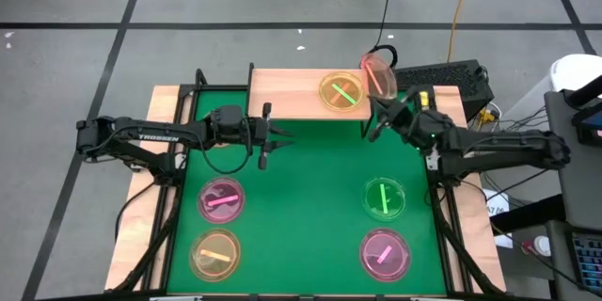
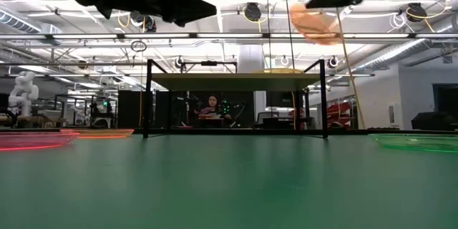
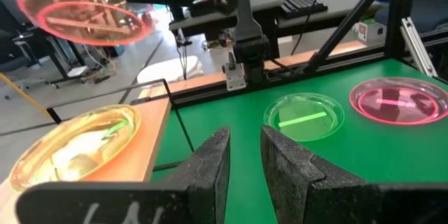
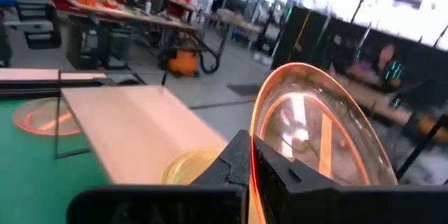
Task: Place and stack plates onto a shelf
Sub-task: Stack the orange plate on top of the green plate on the shelf
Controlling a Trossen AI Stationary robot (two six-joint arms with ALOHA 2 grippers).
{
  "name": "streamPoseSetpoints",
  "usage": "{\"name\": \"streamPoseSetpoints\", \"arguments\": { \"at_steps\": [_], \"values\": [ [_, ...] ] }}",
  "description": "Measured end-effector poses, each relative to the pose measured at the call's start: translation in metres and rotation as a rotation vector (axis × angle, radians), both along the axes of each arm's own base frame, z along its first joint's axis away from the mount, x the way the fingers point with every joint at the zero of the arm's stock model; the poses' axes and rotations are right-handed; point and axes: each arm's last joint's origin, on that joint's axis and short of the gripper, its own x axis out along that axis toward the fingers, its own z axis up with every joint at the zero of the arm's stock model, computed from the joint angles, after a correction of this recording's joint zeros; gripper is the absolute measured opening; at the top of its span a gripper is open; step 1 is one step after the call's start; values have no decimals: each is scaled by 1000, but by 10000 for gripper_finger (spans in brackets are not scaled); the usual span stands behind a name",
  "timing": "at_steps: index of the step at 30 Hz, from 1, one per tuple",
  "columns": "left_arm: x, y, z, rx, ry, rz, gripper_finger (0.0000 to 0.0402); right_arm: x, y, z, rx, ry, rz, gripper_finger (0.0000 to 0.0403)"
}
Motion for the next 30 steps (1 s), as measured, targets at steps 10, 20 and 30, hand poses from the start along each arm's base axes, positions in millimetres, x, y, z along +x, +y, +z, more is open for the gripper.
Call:
{"name": "streamPoseSetpoints", "arguments": {
  "at_steps": [10,20,30],
  "values": [
    [0,0,0,-1,-2,0,88,53,-29,-9,-60,172,9,0],
    [0,0,-1,-4,5,0,88,85,-56,-38,12,280,51,0],
    [0,0,-1,3,6,-1,88,93,-59,-54,59,315,80,23]
  ]
}}
